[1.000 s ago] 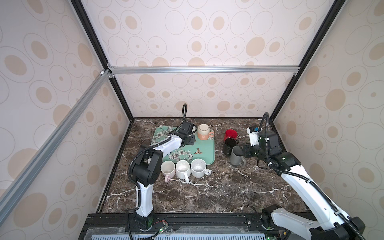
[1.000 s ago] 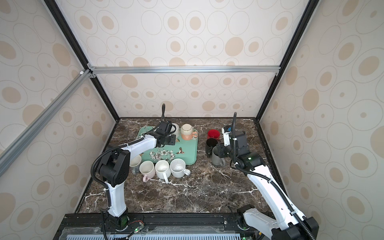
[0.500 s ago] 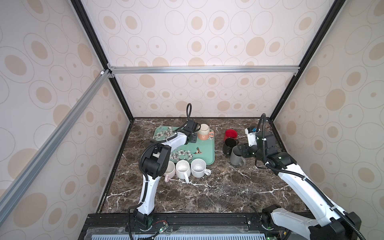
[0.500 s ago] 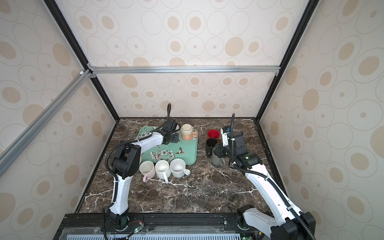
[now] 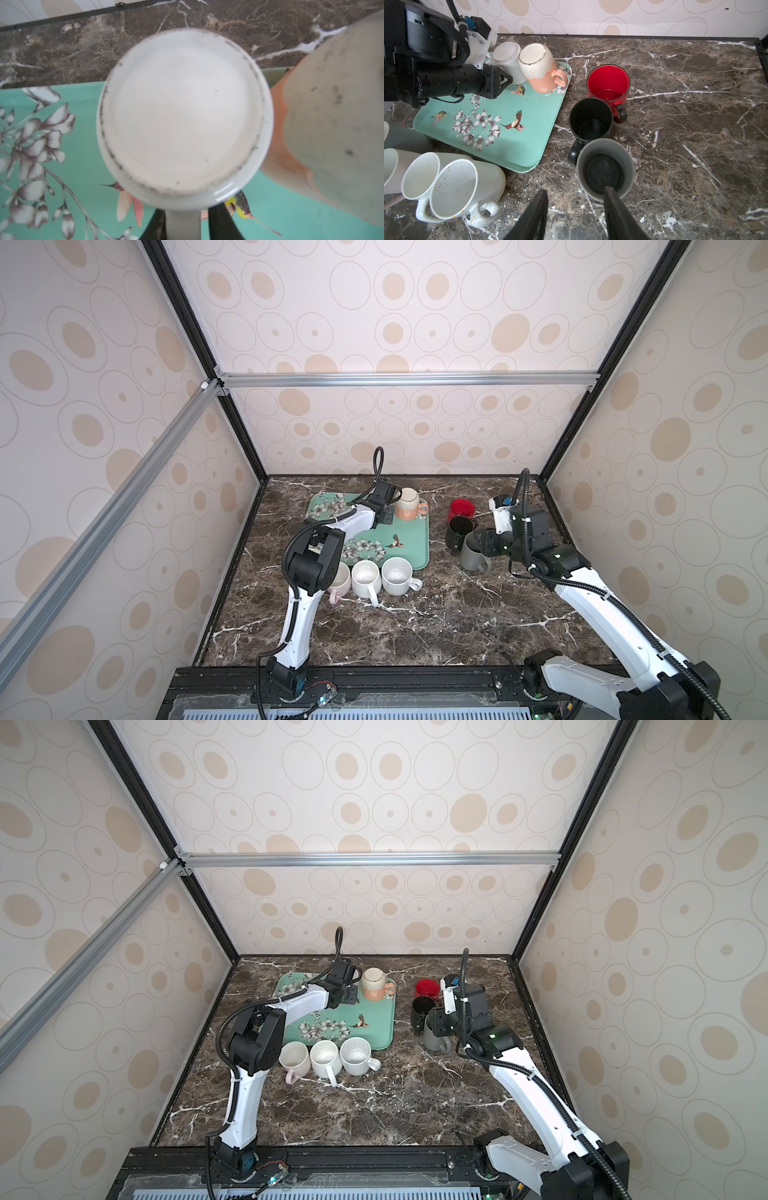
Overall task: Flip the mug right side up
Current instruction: 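Reach the left gripper to the upside-down white mug on the tray, then grasp the white mug by its handle with the left gripper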
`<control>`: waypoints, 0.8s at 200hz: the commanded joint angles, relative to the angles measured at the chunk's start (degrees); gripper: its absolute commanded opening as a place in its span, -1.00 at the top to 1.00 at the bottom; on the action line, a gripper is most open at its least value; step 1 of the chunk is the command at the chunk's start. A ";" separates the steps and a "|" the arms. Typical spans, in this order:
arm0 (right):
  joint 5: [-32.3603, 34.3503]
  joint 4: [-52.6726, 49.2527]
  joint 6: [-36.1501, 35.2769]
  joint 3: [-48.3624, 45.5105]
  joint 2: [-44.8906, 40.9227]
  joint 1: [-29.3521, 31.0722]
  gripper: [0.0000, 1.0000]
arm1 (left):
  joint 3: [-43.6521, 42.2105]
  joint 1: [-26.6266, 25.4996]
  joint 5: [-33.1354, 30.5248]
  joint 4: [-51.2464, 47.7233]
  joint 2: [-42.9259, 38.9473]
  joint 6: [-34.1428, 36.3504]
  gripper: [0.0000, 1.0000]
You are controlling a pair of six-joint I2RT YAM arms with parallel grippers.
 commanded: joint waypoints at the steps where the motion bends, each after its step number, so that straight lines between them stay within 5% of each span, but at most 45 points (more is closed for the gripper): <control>1: -1.92 -0.51 1.45 -0.92 -1.28 -0.19 0.04 | -3.15 0.26 0.01 4.58 -3.52 0.06 0.59; 42: -5.62 -2.28 2.69 0.00 0.04 -0.12 0.04 | -10.99 0.20 0.80 7.46 -9.62 0.95 0.83; 101: -11.27 -1.51 5.49 -0.36 1.78 -0.12 0.02 | -26.40 -0.50 6.16 11.49 -20.19 3.44 0.82; 160: -16.35 0.21 8.50 -0.21 3.87 -0.19 0.02 | -33.76 0.53 5.88 12.93 -26.01 2.26 0.09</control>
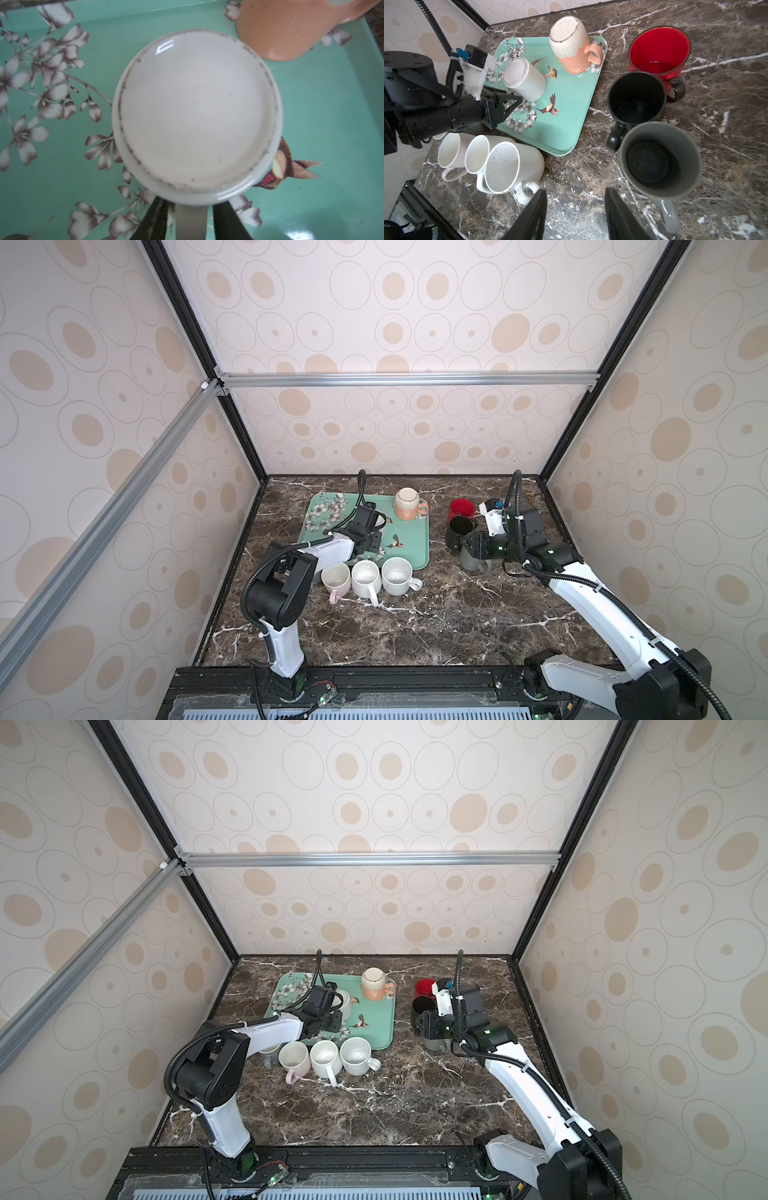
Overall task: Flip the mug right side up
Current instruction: 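Grasp the white mug by its handle with the left gripper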
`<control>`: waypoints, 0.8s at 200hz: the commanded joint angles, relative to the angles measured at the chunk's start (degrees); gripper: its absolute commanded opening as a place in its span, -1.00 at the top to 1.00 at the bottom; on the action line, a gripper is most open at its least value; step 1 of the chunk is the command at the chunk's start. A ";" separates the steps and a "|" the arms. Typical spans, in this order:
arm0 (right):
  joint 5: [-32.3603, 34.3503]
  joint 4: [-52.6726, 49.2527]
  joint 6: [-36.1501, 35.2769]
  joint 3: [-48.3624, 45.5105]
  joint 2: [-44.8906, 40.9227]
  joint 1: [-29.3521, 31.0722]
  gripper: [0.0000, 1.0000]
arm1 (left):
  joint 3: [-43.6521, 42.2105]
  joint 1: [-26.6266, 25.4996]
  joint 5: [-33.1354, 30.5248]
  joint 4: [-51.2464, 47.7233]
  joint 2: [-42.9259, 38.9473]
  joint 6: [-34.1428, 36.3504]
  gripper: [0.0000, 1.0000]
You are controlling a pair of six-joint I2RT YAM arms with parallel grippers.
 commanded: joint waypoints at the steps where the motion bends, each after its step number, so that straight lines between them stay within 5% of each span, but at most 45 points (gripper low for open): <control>1: -3.22 0.95 1.90 -0.13 0.66 -0.15 0.02 | -0.64 0.83 0.47 3.12 -2.41 -0.34 0.09; 51: -3.94 0.02 2.45 -0.64 -0.26 -0.07 0.01 | -2.13 2.62 7.36 9.13 -3.38 -0.44 -0.11; 160: -4.73 0.41 2.96 -1.50 -0.44 -0.04 0.00 | -2.34 4.90 8.00 8.85 -0.21 -2.43 0.18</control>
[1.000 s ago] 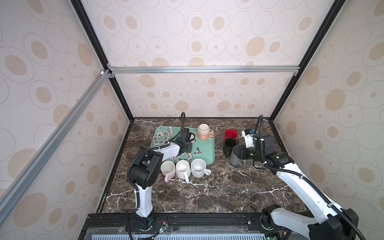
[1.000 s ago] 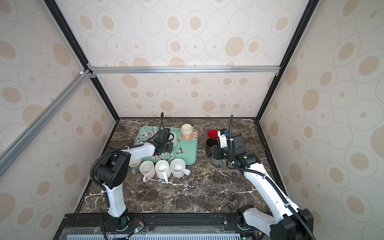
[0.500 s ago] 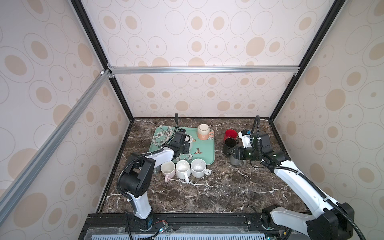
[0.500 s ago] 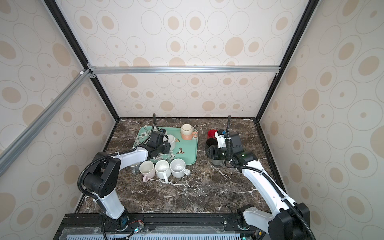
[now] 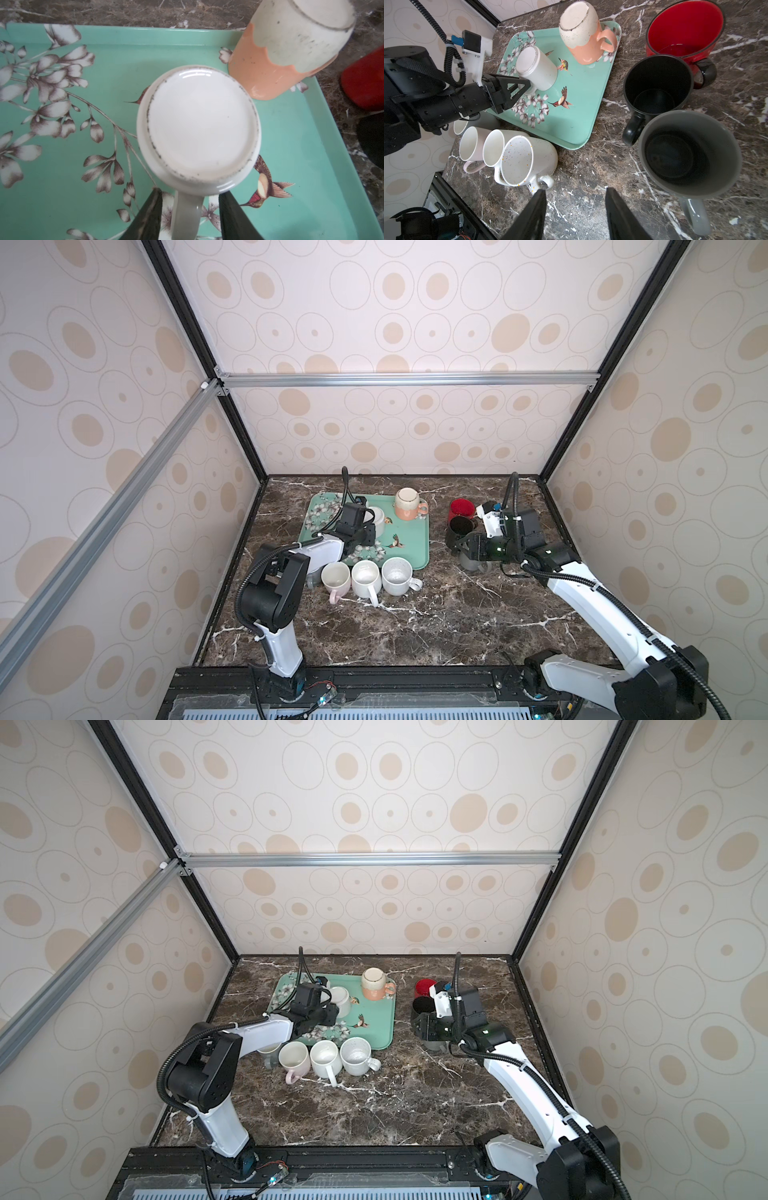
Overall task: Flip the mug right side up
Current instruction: 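Grasp the white mug by its handle with the left gripper, then lift the white mug toward the right gripper while the right gripper reaches for it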
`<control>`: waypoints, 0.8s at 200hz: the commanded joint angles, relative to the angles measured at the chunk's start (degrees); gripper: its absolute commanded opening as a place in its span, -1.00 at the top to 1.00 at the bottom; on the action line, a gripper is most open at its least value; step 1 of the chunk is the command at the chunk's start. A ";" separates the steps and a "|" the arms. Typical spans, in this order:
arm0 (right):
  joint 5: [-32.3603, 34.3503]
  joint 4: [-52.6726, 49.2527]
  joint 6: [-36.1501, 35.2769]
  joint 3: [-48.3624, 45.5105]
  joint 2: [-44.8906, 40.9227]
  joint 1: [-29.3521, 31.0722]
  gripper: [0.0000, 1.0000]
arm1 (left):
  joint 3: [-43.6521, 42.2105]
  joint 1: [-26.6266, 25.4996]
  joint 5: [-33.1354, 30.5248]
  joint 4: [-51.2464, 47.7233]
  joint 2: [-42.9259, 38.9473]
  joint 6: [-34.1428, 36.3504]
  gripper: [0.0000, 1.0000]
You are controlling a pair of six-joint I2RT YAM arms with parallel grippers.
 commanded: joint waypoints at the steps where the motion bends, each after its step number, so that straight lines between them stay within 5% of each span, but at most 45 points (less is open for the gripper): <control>1: -0.72 0.15 0.29 -0.72 -0.67 -0.03 0.00 | 0.80 0.34 -0.35 -0.22 0.67 0.10 0.19; 58: -1.49 1.39 1.11 -1.22 0.04 -0.07 0.01 | -1.10 0.23 -0.20 2.05 -2.92 2.53 0.81; 160: -2.11 3.12 3.13 -1.92 -1.43 -0.08 0.01 | -5.54 0.14 2.35 6.44 -18.53 7.60 1.00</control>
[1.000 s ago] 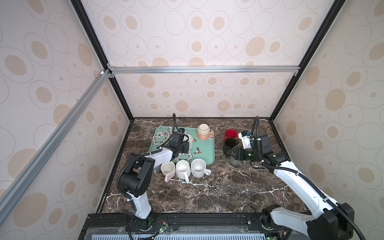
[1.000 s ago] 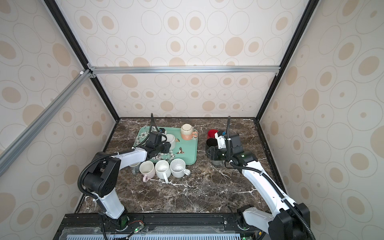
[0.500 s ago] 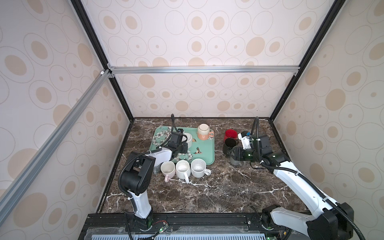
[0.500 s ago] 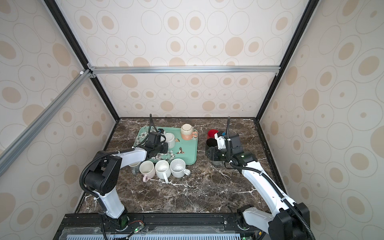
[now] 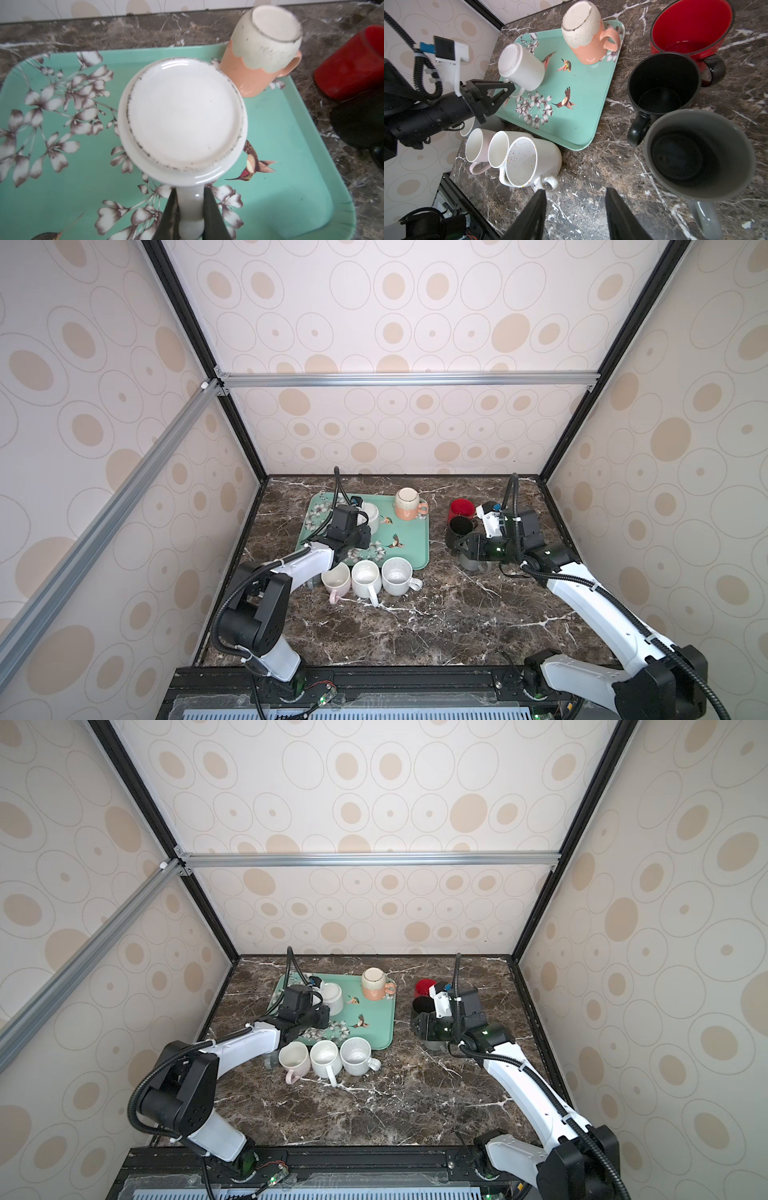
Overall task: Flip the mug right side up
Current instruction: 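Lift the white mug toward the right gripper while the right gripper reaches for it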
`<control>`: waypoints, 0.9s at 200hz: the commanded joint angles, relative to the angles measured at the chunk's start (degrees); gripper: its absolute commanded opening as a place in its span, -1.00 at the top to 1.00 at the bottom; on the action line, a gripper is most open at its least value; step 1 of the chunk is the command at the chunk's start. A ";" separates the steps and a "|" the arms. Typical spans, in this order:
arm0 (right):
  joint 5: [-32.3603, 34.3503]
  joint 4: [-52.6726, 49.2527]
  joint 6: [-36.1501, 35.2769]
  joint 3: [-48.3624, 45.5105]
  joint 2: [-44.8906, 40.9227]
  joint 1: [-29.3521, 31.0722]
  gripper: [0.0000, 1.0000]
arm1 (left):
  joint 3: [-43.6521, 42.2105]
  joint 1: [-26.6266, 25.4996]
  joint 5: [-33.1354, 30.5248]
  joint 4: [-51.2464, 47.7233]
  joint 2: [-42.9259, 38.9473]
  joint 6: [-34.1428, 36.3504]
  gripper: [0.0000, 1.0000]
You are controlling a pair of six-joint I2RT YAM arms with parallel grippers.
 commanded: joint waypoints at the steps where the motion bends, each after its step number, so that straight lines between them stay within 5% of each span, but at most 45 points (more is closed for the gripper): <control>1: -1.22 1.52 1.41 -1.07 -1.44 -0.05 0.00 | 0.27 0.03 1.74 7.05 -6.28 3.00 1.00; 103: -12.15 17.46 9.03 -4.47 -4.83 0.28 0.00 | -14.15 0.21 11.99 25.76 -31.17 -1.06 1.00; 180: -18.71 34.56 16.29 -3.93 -1.51 5.19 -0.03 | -18.06 0.88 22.43 38.25 -35.87 -13.04 1.00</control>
